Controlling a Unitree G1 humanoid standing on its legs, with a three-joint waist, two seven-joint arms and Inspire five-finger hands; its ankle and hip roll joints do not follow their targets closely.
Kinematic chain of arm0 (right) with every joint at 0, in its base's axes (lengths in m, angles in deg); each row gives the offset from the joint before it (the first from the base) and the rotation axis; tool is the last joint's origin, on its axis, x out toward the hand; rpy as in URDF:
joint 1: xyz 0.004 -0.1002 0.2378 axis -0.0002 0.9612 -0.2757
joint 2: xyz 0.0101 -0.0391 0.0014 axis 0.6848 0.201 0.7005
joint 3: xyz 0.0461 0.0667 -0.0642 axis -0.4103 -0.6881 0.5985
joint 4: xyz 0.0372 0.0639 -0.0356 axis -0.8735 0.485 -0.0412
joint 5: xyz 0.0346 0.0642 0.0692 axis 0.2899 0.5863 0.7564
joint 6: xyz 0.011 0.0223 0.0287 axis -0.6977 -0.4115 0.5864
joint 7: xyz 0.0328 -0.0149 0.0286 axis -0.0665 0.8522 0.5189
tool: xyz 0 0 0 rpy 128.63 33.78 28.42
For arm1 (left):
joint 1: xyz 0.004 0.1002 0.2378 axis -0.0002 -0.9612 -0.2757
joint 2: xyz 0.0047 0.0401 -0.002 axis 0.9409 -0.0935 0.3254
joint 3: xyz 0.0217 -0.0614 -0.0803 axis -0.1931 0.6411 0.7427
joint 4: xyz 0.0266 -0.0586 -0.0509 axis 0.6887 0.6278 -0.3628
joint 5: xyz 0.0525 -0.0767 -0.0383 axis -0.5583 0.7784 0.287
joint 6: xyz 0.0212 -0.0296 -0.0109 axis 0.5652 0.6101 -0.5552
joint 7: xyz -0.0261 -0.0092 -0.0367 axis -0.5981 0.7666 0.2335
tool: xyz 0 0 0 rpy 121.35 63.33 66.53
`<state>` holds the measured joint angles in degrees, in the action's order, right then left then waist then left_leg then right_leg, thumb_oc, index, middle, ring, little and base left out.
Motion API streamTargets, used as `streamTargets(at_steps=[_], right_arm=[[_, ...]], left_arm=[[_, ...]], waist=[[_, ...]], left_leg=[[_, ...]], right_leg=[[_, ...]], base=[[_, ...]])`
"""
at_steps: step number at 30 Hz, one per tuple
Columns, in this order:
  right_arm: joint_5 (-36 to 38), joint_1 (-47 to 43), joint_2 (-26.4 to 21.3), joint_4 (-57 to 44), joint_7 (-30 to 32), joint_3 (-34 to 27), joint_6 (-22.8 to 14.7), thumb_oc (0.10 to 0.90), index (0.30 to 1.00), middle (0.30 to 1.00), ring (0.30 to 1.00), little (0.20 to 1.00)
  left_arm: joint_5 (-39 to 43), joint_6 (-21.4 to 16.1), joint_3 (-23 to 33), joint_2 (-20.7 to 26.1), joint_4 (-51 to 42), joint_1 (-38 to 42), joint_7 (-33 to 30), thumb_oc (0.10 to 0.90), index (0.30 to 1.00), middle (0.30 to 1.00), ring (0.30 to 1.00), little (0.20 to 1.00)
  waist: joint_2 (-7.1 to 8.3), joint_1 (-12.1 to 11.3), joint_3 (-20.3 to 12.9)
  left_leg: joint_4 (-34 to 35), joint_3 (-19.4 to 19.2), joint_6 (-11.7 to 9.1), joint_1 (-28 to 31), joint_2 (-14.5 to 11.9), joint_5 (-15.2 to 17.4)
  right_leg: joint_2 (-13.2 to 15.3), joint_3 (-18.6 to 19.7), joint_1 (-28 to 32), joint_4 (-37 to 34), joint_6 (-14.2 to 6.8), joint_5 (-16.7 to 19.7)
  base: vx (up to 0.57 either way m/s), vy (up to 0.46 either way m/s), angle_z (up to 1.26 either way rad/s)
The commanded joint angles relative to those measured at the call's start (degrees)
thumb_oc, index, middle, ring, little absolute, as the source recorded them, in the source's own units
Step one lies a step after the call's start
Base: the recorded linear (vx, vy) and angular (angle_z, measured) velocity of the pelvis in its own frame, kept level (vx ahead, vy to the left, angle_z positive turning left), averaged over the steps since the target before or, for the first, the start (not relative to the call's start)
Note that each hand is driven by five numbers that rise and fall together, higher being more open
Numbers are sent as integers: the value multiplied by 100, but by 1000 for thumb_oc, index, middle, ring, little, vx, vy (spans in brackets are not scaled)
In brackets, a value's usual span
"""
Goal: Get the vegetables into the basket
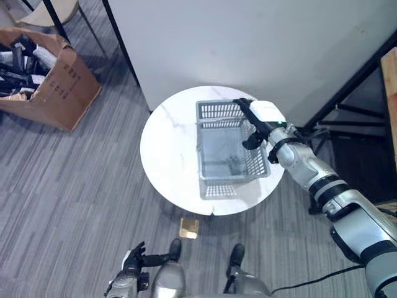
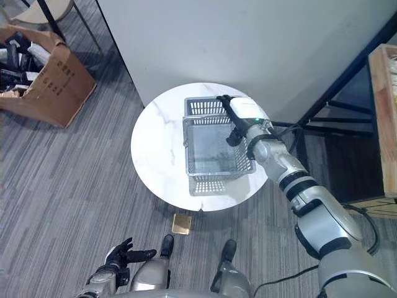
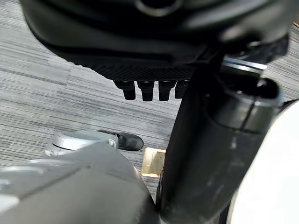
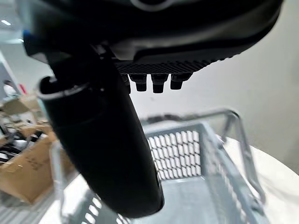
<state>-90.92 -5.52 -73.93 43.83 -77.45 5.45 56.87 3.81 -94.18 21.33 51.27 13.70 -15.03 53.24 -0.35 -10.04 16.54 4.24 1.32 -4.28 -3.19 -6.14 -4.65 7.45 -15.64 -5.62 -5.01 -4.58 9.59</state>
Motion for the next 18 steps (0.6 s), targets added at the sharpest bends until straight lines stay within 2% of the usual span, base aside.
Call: streamTargets(at_steps=[1, 6, 8, 14, 18], right_arm=[[204, -1219, -216, -146, 544, 242, -57, 900, 1000, 1000, 1000, 1000], [192, -1806, -363, 525, 673, 514, 21, 900, 1000, 1000, 1000, 1000], [207, -1857, -363, 633, 686, 556, 30, 400, 300, 300, 300, 300], [-137, -1642, -326, 1453, 532, 766, 117, 400, 300, 300, 300, 300], [-126, -1233, -431, 1906, 427, 545, 175, 400, 300, 300, 300, 300]], left_arm=[[149, -88, -500, 472, 166, 54, -209, 900, 1000, 1000, 1000, 1000], [382, -146, -614, 501, 62, 37, -235, 900, 1000, 1000, 1000, 1000], [366, -146, -688, 497, 25, 60, -238, 900, 1000, 1000, 1000, 1000], [309, -135, -760, 450, 43, 84, -227, 900, 1000, 1000, 1000, 1000], [237, -87, -674, 441, 134, 129, -178, 900, 1000, 1000, 1000, 1000]], waist=[[260, -84, -35], [165, -239, 125], [143, -258, 149], [116, -281, 125], [116, -213, 75]], left_leg=[[76, 147, -158, -241, 49, 2], [76, 270, -165, -547, 107, -105], [76, 275, -168, -579, 114, -117], [76, 343, -160, -510, 146, -82], [76, 340, -144, -418, 151, -43]], right_leg=[[386, 200, 501, 24, -510, -236], [409, 130, 275, 18, -509, -213], [419, 115, 274, 5, -511, -223], [455, 25, 404, 1, -518, -272], [483, 35, 483, 1, -522, -289]], base=[[-40, -2, 18], [-24, 3, 13], [10, 11, 9], [11, 4, 8], [-8, 25, 4]])
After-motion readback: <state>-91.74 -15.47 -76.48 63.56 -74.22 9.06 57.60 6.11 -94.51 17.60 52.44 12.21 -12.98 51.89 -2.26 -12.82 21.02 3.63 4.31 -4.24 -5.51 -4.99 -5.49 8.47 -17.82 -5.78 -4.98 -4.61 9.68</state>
